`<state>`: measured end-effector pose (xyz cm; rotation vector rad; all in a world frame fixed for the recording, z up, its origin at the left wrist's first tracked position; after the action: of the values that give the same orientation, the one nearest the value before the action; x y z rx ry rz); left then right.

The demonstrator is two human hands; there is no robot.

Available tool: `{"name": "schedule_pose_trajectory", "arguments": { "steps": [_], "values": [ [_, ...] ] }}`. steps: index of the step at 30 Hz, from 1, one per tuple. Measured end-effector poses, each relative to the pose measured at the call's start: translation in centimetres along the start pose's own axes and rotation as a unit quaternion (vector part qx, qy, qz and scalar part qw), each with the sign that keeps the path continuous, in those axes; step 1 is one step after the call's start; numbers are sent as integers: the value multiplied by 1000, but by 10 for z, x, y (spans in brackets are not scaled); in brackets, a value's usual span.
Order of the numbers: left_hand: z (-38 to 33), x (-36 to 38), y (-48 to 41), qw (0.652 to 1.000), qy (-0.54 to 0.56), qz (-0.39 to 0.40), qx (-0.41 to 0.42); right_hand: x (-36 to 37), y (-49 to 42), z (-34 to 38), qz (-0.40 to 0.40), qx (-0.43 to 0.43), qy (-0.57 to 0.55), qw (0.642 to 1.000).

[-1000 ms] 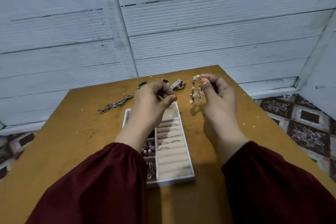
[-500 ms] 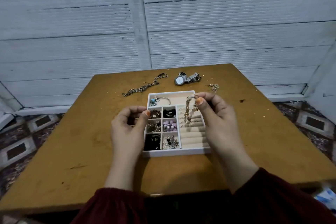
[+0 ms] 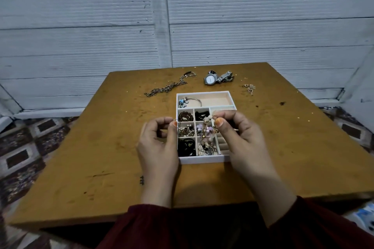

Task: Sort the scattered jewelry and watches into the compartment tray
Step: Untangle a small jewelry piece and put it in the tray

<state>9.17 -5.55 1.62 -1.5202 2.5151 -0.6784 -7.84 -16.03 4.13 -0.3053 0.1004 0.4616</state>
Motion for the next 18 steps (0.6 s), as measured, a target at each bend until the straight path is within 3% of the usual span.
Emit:
{"name": "schedule_pose_trajectory", "arguments": {
  "steps": [18],
  "values": [
    [-8,3,0,998,-43,12,41,-2,-3,-14,30,11,97,995]
  ]
}}
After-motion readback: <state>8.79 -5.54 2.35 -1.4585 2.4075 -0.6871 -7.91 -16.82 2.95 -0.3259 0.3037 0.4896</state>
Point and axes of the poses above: each hand's wrist, its own y-axis away from the middle knuckle, its own x-axis out of the palm, z = x × y, the point moved 10 cm from there along -y, towards the middle knuckle, and after that the axes turned 15 degrees about y, right-handed, at the moved point
